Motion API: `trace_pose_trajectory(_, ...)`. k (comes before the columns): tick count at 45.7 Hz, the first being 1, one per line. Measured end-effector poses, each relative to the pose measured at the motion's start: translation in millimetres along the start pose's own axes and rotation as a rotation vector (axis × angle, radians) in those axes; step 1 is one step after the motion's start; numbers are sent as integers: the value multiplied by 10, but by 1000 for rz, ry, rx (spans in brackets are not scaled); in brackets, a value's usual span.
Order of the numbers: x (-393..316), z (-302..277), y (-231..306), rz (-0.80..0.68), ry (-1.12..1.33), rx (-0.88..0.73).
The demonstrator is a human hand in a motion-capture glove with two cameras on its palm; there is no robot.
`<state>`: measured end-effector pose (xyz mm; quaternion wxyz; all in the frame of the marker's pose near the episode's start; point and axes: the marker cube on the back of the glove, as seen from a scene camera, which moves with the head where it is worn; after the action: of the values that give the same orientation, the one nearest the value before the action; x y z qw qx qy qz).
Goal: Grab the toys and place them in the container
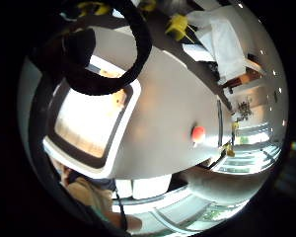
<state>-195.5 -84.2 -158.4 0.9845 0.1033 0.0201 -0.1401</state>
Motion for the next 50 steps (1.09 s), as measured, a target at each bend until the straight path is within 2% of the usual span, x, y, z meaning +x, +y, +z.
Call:
trace_pose_trajectory(8, 332, 168, 126, 55, -13, -1)
trace_pose_trajectory(18, 914, 438, 396, 173, 89, -54)
trace_pose_trajectory(24, 1160, 600, 547, 283, 1, -66)
trace_pose_trajectory(34, 1807, 873, 881, 301, 90, -119)
trace_pose_trajectory(38, 1953, 1008, 1016, 351, 9, -134)
trace_pose_trajectory(43, 2284, 1100, 1216, 402, 91, -165)
trace_pose_trajectory(50, 2406, 1198, 1308, 397, -37, -148)
